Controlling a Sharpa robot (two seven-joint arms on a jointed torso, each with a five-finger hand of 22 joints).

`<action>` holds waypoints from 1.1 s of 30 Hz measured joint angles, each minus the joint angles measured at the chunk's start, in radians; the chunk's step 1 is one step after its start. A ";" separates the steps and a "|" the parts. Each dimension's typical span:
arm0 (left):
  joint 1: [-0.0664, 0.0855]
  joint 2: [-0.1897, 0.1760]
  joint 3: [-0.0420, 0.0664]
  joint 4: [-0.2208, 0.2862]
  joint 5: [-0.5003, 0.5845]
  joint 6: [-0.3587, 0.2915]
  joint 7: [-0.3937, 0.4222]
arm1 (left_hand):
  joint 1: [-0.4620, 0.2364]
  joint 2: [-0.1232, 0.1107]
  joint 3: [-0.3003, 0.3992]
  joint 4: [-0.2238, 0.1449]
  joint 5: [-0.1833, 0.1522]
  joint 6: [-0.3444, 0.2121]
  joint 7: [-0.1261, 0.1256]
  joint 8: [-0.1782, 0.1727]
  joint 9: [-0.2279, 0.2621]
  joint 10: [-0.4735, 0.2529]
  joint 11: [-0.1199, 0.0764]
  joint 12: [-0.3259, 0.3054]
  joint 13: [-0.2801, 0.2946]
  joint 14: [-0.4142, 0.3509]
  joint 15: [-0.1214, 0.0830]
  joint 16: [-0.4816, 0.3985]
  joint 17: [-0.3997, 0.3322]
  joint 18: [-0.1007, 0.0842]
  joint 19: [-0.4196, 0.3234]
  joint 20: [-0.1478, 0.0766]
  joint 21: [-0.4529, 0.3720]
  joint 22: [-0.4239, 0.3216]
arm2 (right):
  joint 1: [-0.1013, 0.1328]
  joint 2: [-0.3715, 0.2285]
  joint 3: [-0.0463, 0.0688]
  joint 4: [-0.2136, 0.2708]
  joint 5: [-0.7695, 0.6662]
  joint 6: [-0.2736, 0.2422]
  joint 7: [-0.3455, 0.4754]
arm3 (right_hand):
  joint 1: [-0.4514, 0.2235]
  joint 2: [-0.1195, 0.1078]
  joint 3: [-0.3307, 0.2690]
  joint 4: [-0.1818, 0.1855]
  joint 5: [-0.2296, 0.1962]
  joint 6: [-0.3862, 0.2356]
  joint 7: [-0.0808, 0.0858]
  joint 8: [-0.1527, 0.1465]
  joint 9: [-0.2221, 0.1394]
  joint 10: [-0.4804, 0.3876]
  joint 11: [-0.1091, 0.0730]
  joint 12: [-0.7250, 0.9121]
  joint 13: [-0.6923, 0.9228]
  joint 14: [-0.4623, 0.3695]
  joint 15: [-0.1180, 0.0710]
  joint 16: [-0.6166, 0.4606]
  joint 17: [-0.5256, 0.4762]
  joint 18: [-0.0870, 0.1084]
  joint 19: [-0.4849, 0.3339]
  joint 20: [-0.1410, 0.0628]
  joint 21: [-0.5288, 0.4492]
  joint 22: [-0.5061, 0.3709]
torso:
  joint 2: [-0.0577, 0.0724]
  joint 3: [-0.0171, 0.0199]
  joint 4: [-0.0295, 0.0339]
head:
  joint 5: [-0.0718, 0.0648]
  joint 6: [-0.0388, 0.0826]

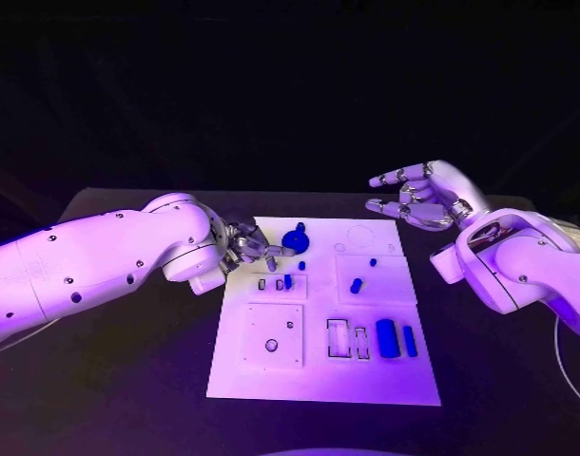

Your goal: Assemble the parts on the task board

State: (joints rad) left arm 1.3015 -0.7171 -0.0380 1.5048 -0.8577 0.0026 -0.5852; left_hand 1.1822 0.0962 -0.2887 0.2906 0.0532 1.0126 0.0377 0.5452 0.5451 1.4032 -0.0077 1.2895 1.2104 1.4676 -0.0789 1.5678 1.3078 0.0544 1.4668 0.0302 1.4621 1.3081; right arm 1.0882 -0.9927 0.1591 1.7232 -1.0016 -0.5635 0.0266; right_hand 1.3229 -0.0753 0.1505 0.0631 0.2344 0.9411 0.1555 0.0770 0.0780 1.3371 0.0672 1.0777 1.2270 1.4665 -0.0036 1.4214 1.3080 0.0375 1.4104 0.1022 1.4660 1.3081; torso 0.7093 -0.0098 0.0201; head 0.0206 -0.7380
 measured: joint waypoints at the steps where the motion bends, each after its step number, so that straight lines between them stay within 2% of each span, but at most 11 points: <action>1: 0.004 0.011 -0.003 -0.010 -0.014 0.006 -0.007 | -0.001 0.001 -0.005 0.000 0.000 -0.003 -0.001 0.001 0.007 0.000 0.000 0.005 0.000 0.000 0.000 0.000 0.000 0.000 0.000 0.000 0.002 0.000 | 0.000 0.000 0.000 0.001 0.003 0.000 0.000 | 0.000 0.000 0.000 0.000 0.000 0.000 0.000 0.000 0.000 0.000 0.000 0.000 0.000 0.000 0.000 0.000 0.000 0.000 0.000 0.000 0.000 0.000 | 0.000 0.0000 -0.0003 | -0.001 -0.001; 5: 0.011 0.041 -0.008 -0.039 -0.050 0.024 -0.025 | -0.010 0.000 -0.017 0.000 0.000 -0.011 -0.003 0.012 0.026 0.004 -0.004 0.011 0.000 0.000 0.000 0.000 0.000 0.000 0.000 0.000 0.005 0.000 | 0.000 -0.001 0.000 0.002 0.008 0.000 0.000 | 0.000 0.000 0.000 0.000 0.000 0.000 0.000 0.000 0.000 0.000 0.000 0.000 -0.001 0.000 0.000 0.000 0.000 0.000 0.000 0.000 0.000 0.000 | 0.001 -0.0003 -0.0012 | 0.000 -0.003; 8: 0.013 0.060 -0.010 -0.056 -0.071 0.039 -0.035 | -0.010 0.000 -0.018 -0.001 0.000 -0.011 -0.003 0.014 0.034 0.005 -0.005 0.012 0.000 0.000 0.000 0.000 0.000 0.000 0.000 0.000 0.005 0.000 | 0.000 -0.002 0.000 0.003 0.011 0.000 -0.001 | 0.000 0.000 0.000 0.000 0.000 0.000 0.000 0.000 0.000 0.000 0.000 0.000 -0.002 0.000 0.000 0.000 0.000 0.000 0.000 0.000 0.000 0.000 | 0.002 -0.0016 -0.0012 | 0.000 -0.005; 16: 0.016 0.102 -0.012 -0.090 -0.115 0.087 -0.054 | -0.010 0.000 -0.020 -0.004 0.000 -0.018 -0.003 0.018 0.043 0.005 -0.005 0.015 0.000 -0.004 -0.003 0.000 0.000 0.000 0.000 0.000 0.010 0.000 | 0.001 -0.001 0.000 0.001 0.013 0.002 -0.003 | 0.000 0.000 0.000 0.000 0.000 0.000 0.000 0.000 0.000 0.000 0.000 0.000 -0.002 0.000 0.000 0.000 0.000 0.000 0.000 0.000 0.000 0.000 | 0.002 -0.0020 -0.0007 | 0.005 -0.012; 28: 0.015 0.138 -0.017 -0.115 -0.149 0.142 -0.068 | -0.010 0.000 -0.023 -0.001 0.000 -0.018 -0.003 0.020 0.048 0.005 -0.005 0.016 0.001 -0.004 -0.003 0.000 0.000 0.000 0.000 0.000 0.010 0.000 | 0.001 0.002 0.000 -0.004 0.012 0.009 -0.004 | 0.000 0.000 0.000 0.000 0.000 0.000 0.000 0.000 0.000 -0.003 -0.003 -0.004 -0.006 0.000 0.000 0.000 0.000 0.000 -0.004 -0.004 0.000 0.000 | 0.003 -0.0026 -0.0011 | 0.008 -0.021; 33: 0.014 0.145 -0.018 -0.122 -0.155 0.155 -0.070 | -0.010 0.000 -0.026 -0.004 0.000 -0.025 -0.002 0.023 0.055 0.005 -0.005 0.016 0.001 -0.004 -0.003 0.000 0.000 0.000 0.000 0.000 0.010 0.000 | 0.001 0.004 0.000 -0.006 0.004 0.013 -0.004 | 0.000 0.000 0.000 0.000 0.014 0.003 -0.003 0.000 0.000 -0.003 -0.003 -0.007 -0.009 0.000 0.000 -0.004 0.000 0.000 -0.004 -0.004 -0.004 0.000 | 0.003 -0.0020 -0.0010 | 0.008 -0.023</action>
State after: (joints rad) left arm 1.3152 -0.5722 -0.0560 1.3829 -1.0123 0.1574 -0.6553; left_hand 1.1722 0.0962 -0.3144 0.2862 0.0533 0.9874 0.0353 0.5683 0.5998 1.4080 -0.0128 1.3053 1.2112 1.4639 -0.0820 1.5678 1.3074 0.0545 1.4667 0.0304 1.4717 1.3077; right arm 1.0889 -0.9886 0.1589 1.7175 -0.9976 -0.5503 0.0224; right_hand 1.3229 -0.0753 0.1504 0.0631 0.2482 0.9440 0.1525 0.0769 0.0777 1.3338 0.0638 1.0702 1.2179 1.4665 -0.0036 1.4173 1.3076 0.0376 1.4069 0.0986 1.4621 1.3077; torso 0.7120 -0.0118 0.0192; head 0.0290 -0.7613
